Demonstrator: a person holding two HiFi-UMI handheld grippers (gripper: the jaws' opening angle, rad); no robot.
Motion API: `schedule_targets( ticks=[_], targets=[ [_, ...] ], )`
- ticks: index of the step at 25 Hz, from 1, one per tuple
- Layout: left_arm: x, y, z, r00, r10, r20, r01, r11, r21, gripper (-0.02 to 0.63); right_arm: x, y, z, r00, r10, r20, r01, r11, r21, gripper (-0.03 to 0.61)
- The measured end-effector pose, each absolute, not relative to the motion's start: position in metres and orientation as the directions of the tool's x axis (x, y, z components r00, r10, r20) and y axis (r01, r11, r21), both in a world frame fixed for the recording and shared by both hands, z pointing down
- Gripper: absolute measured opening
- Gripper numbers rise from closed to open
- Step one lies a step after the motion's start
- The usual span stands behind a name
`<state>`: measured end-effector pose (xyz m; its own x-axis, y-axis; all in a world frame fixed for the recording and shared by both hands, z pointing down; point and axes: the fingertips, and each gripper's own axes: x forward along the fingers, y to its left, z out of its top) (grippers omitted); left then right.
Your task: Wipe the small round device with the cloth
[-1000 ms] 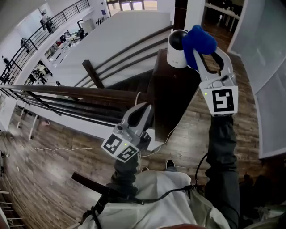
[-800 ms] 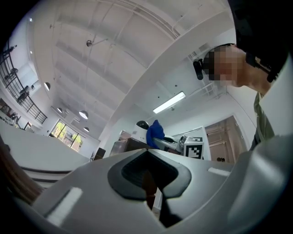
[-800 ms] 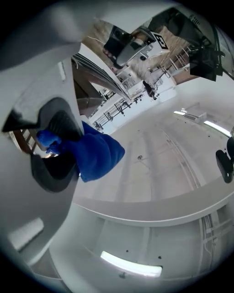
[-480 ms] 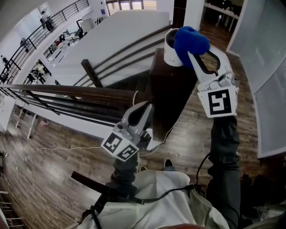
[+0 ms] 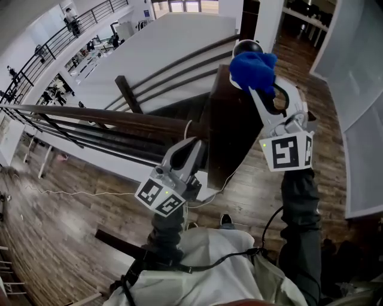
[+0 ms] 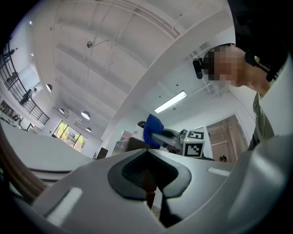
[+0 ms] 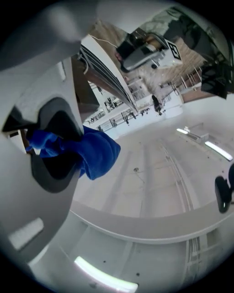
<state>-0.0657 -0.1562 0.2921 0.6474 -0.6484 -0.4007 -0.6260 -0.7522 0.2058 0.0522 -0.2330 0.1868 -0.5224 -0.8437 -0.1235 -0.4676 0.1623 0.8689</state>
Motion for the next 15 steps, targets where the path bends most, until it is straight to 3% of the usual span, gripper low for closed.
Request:
schedule_targets(
  ticks=[5,15],
  targets=[
    [-0.059,-0.154,0.294,0.665,-0.632,-0.397,-0.611,-0.767,0.197,0.005,0.044,-0.229,0.205,-0.508,-0.857,-0.081,-0.350,0.119,0.929,0.087],
    [-0.064,-0.156,0.294,0.665,-0.634,-0.394,-0.612,-0.766,0.198,0.005,0.036,-0.251,0.109,-0.442,-0.876,-0.192,-0.293,-0.062,0.954,0.087]
  ],
)
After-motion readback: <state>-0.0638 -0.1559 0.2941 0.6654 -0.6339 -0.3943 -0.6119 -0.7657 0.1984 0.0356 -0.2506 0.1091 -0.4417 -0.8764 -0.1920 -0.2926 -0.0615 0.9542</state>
